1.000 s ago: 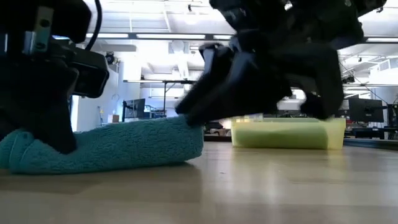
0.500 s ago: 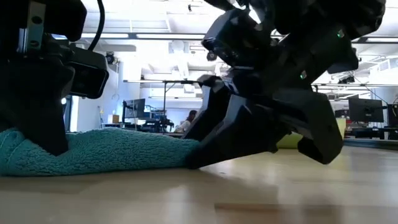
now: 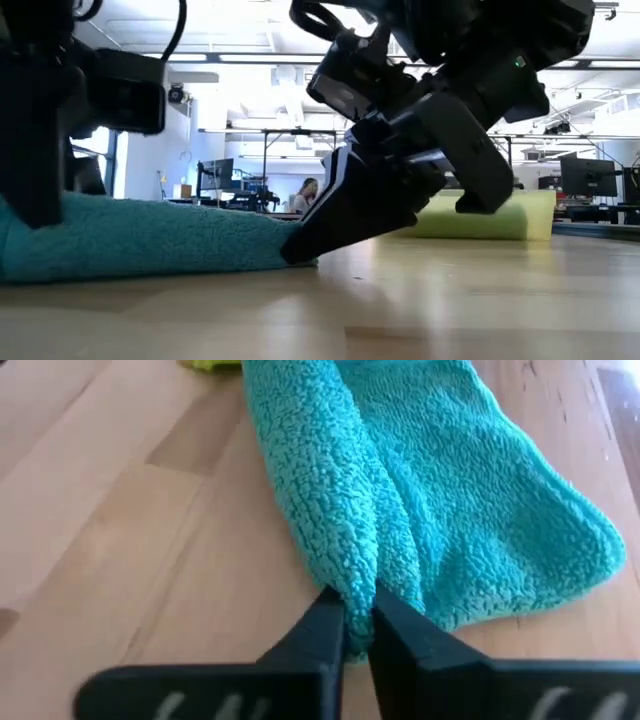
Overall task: Roll microfiber towels into tight, uniform cylinder then place into a basket
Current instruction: Roll the blue microfiber towel
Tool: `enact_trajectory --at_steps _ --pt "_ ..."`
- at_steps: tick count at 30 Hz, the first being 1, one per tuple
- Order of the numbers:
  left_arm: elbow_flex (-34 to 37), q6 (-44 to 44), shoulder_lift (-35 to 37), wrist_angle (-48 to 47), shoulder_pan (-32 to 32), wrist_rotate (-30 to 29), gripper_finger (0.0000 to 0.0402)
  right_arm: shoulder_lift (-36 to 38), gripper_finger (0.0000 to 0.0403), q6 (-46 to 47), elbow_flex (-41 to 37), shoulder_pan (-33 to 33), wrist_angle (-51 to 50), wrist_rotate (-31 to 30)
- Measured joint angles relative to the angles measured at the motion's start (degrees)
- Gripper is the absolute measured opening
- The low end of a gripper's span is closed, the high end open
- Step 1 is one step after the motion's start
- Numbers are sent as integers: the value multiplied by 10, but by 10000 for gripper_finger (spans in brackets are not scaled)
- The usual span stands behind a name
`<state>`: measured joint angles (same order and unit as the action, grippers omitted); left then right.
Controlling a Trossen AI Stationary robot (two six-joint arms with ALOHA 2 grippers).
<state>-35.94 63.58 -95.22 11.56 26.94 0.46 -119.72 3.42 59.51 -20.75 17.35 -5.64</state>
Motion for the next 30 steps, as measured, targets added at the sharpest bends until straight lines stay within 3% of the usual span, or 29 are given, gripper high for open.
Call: enact_trajectory --at_steps 7,11,16,21,30 --pt "1 -41 73 -185 14 -2 103 0 13 74 -1 12 -3 41" --pt "0 -62 113 -210 39 -37 103 0 4 124 -2 26 -2 90" --pt "-7 -129 157 -186 91 -159 103 0 4 191 -2 47 -2 146" --pt "-10 -218 147 -95 135 -296 106 -1 4 208 -3 65 5 179" --pt "-10 -292 80 -72 136 -302 172 -1 5 236 -4 87 14 210"
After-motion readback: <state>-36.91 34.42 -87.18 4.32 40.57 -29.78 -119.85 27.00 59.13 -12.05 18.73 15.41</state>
